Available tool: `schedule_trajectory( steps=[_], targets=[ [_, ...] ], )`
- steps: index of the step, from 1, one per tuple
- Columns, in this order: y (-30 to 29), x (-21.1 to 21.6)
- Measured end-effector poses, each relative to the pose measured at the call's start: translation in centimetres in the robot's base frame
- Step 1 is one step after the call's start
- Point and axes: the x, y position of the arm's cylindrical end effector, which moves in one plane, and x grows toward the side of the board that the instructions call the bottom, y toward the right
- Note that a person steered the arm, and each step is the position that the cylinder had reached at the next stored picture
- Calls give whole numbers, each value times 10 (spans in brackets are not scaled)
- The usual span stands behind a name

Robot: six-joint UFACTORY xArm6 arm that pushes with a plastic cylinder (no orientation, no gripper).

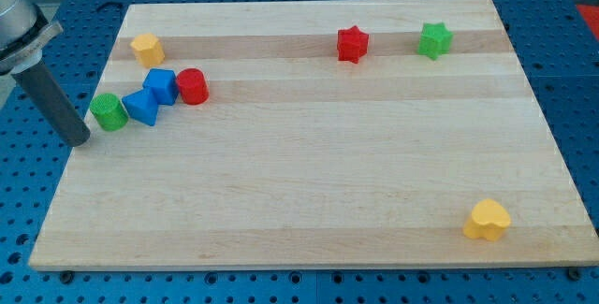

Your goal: Slide the group of blocks a bit up

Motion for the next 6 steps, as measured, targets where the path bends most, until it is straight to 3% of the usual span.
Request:
schedule_trajectory(
  steps=[2,3,5,6],
  targets=[
    [16,-27],
    [50,-34],
    [67,-33],
    [70,-13]
  ],
)
